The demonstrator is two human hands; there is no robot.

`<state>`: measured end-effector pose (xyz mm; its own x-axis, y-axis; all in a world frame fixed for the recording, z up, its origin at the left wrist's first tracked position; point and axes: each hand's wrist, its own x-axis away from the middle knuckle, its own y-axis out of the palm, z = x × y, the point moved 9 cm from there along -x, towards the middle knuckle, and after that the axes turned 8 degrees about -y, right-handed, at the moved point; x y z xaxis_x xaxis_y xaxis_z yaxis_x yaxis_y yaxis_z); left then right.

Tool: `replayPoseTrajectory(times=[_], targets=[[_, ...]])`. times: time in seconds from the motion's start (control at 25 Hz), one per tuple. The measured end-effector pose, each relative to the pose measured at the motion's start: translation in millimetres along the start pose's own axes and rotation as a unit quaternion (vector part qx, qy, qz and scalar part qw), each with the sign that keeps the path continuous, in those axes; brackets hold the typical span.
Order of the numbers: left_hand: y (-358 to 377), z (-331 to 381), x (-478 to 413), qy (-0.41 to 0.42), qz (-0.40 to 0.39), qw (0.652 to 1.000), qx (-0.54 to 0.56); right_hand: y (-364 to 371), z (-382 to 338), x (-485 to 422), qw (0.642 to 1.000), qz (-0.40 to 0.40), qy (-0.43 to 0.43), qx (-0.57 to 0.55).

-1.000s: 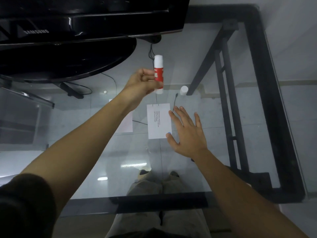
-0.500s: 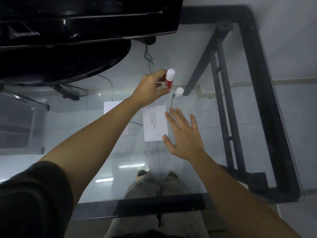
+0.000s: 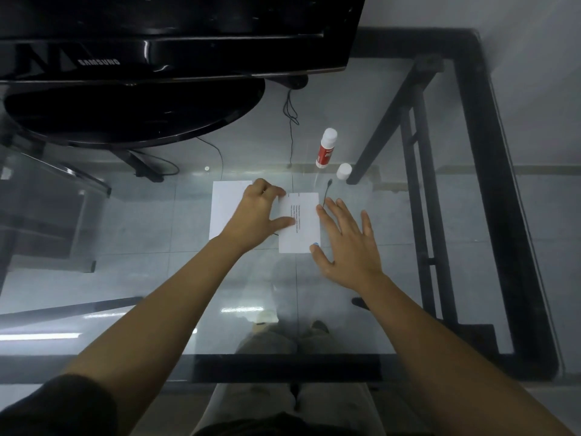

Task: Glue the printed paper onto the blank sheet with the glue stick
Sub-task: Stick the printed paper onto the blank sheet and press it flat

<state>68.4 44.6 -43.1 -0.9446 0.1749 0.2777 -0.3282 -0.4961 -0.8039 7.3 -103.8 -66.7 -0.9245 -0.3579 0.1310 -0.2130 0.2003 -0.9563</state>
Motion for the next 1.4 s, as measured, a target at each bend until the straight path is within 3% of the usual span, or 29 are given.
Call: replayPoseTrajectory(times=[0.24, 0.68, 0.88, 1.12, 1.4], targets=[[4, 6, -5, -0.024, -0.032, 0.999, 0.021, -9, 3, -5, 0.994, 0.026, 0.04, -0.103], [0, 5, 14, -0.033, 0.044, 0.992, 0.114, -36, -9, -4, 0.943, 0.157, 0.133, -0.261], [-30, -7, 33, 0.027, 0.121, 0.989, 0.085, -44, 8, 3, 0.911, 0.178, 0.178, -0.326], [-62, -68, 52, 0.035, 0.142, 0.984, -0.098, -58, 43, 33, 0.878, 0.201, 0.219, -0.374], [-7, 7, 54, 0.084, 0.118, 0.988, -0.054, -70, 55, 64, 0.84, 0.239, 0.264, -0.408]])
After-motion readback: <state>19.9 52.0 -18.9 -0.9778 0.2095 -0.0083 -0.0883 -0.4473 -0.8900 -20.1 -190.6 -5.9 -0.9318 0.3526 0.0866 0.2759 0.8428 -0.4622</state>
